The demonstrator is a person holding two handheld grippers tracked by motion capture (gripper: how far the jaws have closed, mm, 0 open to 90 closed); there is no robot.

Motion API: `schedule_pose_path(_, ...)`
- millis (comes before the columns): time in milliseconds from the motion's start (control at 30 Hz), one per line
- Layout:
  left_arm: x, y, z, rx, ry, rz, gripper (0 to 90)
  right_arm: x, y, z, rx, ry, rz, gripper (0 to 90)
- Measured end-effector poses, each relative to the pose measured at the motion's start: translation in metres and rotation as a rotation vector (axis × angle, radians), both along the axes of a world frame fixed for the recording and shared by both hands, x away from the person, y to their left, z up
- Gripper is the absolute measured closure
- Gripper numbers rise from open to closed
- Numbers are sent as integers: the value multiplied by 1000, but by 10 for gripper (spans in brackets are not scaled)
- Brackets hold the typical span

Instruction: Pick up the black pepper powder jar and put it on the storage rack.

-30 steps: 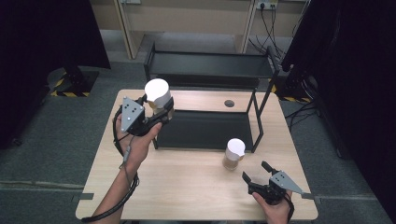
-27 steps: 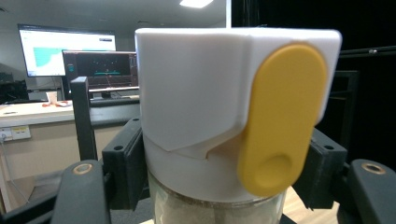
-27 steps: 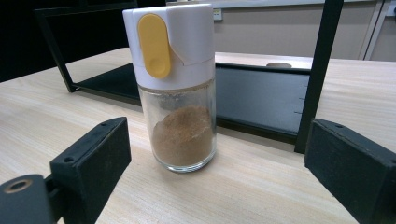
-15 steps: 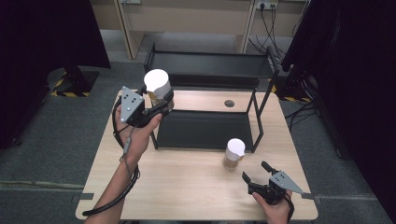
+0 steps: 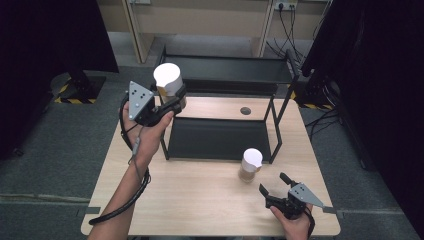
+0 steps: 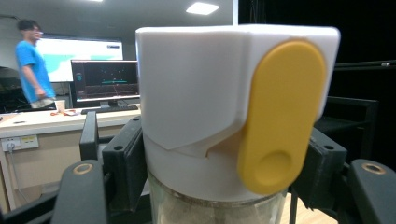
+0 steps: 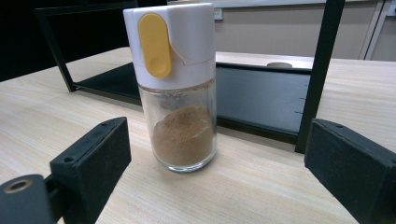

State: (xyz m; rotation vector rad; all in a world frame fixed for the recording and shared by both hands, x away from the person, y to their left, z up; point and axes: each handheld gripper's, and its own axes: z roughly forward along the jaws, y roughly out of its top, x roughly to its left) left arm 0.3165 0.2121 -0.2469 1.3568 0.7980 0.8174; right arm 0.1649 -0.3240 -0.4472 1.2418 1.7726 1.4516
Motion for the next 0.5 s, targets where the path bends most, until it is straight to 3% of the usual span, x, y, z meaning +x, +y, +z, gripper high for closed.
schedule_pose_path(500,12,-7,11,-3,6,12,304,0,0,0,-1,0,0,74)
